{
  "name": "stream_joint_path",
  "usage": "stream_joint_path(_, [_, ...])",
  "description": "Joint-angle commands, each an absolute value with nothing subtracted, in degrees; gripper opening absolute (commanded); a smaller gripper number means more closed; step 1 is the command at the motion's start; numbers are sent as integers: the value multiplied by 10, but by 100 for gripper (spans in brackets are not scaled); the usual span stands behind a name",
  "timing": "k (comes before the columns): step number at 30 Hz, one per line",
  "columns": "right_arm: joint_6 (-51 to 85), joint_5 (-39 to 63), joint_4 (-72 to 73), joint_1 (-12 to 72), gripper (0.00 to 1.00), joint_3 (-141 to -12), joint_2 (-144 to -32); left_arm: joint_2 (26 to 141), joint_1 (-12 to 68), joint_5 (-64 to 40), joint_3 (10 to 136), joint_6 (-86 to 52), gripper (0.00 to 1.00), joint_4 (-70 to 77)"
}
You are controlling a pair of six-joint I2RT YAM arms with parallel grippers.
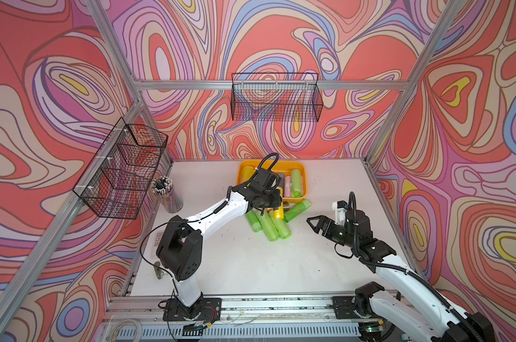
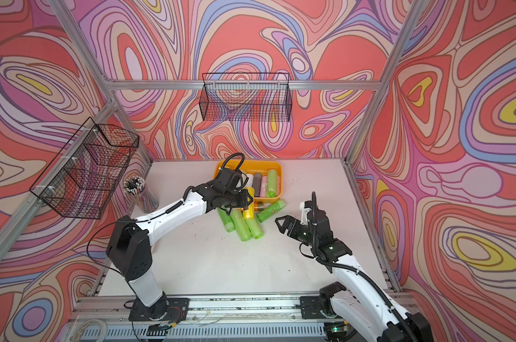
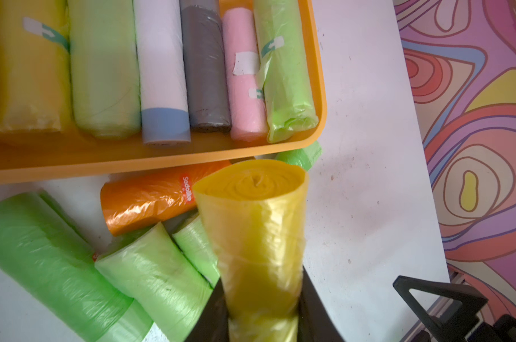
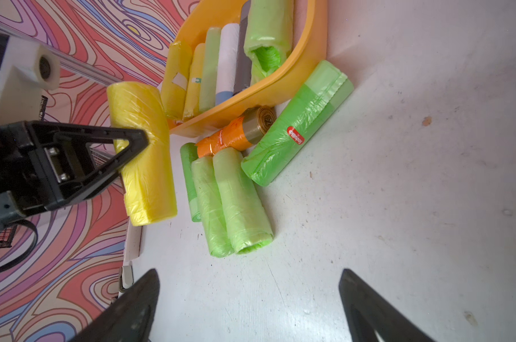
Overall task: Put the roll of trash bags into the storage box
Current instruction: Place the roll of trash bags in the storage box.
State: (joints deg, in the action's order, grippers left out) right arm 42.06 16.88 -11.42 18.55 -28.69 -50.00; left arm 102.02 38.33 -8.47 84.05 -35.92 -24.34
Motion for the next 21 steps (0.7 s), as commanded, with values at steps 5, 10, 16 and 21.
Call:
stream_joint_path(5, [417,154,-126,185,97,-306,-489,1068,386,-65,933,-326,12,-254])
stream_joint_path(10, [416,143,-133,185,97,-306,-485,1113,378,-58,993,-314,12,-267])
stream_joint_path(16, [410,138,-141,185,97,-307,-486,1159,366,-54,1059,-297,13,-290])
stream_joint_path(21, [410,128,-144,185,97,-297,-475,1200,358,-46,1110,-285,13,-310])
